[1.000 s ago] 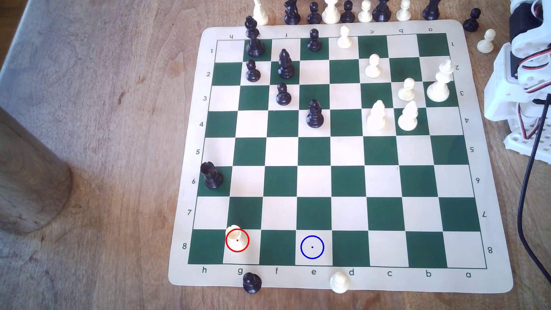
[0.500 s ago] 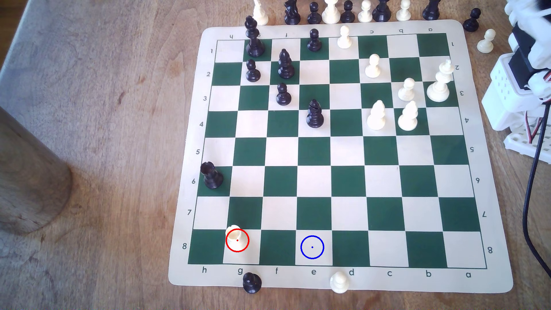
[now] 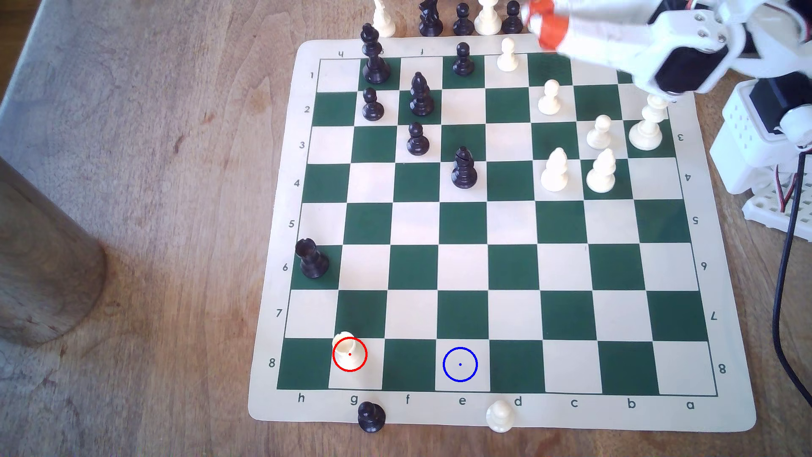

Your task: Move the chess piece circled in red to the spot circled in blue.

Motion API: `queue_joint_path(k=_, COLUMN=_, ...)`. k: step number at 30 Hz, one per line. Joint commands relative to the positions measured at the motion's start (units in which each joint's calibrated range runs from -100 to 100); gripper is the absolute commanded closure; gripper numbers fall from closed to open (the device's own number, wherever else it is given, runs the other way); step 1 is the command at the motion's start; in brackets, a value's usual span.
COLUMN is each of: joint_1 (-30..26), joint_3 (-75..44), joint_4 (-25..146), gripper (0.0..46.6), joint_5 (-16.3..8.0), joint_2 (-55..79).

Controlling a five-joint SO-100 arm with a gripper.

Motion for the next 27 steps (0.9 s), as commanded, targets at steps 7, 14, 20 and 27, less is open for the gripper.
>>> queue_joint_path(k=7, joint_1=-10.41, joint_3=-19.1, joint_4=14.55, gripper=42.6, joint_5=-0.2, joint_2=24.51)
queue_joint_path(k=14, joint_1=-11.82, joint_3=-34.24, joint_4=4.32, gripper=40.2, joint_5=-1.56, joint_2=54.9)
queue_joint_path(k=20, joint_1=-10.18, joint_3=-42.03, joint_4=0.55, gripper=29.9, joint_5=-3.27, joint_2=68.57)
queue_joint_path(k=27, joint_1=-8.92, joint_3=-51.64, joint_4=1.86, gripper=30.4, joint_5=-3.22, joint_2=80.96)
